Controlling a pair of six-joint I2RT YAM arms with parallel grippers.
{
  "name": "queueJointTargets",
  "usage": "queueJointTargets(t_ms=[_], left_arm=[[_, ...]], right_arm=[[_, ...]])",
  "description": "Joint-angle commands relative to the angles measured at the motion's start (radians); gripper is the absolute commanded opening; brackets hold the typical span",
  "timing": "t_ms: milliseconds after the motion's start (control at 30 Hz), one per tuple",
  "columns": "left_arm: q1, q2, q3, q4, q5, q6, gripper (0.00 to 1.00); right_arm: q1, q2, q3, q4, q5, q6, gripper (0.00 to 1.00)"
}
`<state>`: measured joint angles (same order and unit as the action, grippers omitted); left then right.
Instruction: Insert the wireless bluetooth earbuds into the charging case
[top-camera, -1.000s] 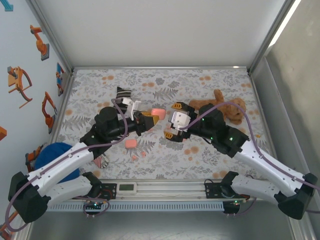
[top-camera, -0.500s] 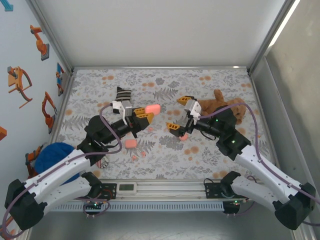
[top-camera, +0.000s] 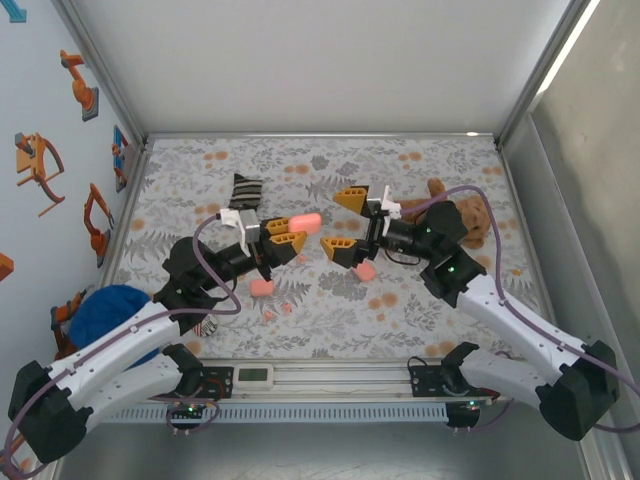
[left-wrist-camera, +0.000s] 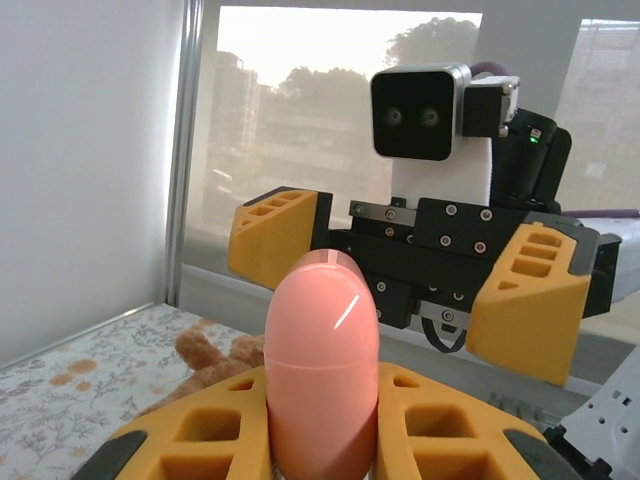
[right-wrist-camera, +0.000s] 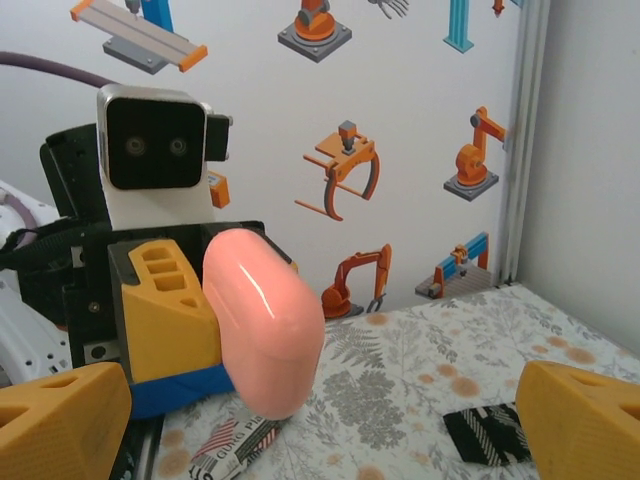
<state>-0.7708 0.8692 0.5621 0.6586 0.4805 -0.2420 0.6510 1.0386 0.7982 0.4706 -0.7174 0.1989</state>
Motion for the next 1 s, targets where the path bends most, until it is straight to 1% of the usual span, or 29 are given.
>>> queueJointTargets(t_ms=[0,133,433,967], left_arm=[[0.005,-0.022,0.004,0.019,0.034,0.058,0.00],[0.005,-0.031,0.025,-0.032,0.038,0.080,0.00],[0.004,-0.030,0.029,-0.031,0.040,0.069,0.00],[0.003,-0.032,0.027,-0.027,0.049,0.069,0.00]], right_arm=[[-0.002,0.019,0.059,0.047,-0.027,0.066,0.96],[-0.002,0.037,0.075,0.037,-0.019,0.066,0.95],[-0.003,0.074,0.096,-0.014,-0.011,0.048,0.93],[-0.002,0.090,0.134,-0.099,0.103,0.035,0.87]])
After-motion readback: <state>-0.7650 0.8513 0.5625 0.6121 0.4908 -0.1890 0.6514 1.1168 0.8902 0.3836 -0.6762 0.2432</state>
